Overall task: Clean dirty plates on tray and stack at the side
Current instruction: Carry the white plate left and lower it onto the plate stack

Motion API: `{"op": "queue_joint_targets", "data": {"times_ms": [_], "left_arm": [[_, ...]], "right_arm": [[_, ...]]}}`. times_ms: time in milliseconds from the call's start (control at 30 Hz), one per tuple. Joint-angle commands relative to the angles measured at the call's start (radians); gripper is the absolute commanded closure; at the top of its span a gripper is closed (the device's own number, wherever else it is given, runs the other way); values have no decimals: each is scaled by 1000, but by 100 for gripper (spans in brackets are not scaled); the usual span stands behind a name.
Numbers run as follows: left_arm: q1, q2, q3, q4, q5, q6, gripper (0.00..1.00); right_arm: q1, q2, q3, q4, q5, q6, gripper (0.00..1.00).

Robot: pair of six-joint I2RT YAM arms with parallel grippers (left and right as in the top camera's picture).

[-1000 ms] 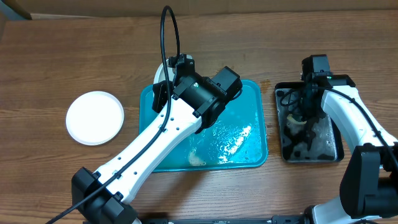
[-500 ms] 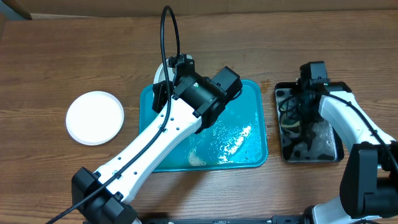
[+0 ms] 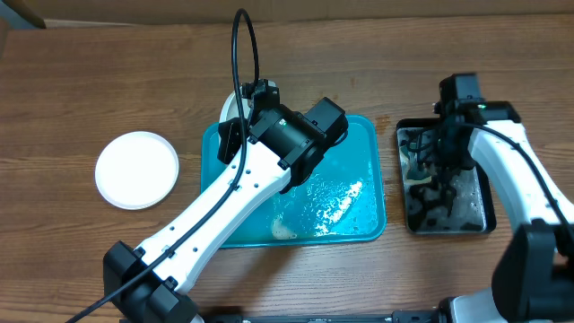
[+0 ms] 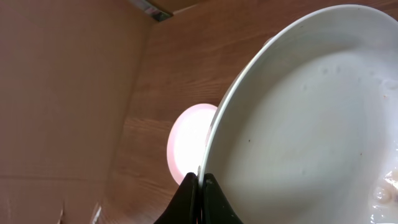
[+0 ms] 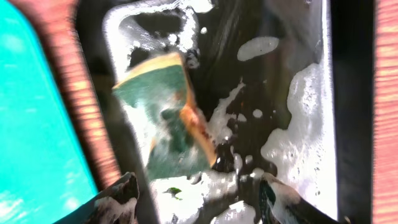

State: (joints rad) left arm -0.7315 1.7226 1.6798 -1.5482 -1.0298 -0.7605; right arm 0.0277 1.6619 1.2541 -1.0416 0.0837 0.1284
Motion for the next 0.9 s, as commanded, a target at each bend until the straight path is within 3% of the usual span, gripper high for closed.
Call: {"op": "queue_joint_targets", "data": {"times_ms": [0,300,567,667,867], "left_arm": [[18,7,15,-11,-35,-41,96],[146,4,15,-142,28,-211,96],[391,-46,15,-122,247,-230,96],[515,-56,15,-81,361,-149,96],[768,-57,15,80,721,166,96]], "right_arm": [[-2,-86,33,-38,-43,8,36],[-2,-242,26,-103,-64,50,33],[-2,-272,16,-169,-63,47,32],[-2,-272,16,-166,-64,47,32],[-2,-272,16,-164,-64,47,32]]}}
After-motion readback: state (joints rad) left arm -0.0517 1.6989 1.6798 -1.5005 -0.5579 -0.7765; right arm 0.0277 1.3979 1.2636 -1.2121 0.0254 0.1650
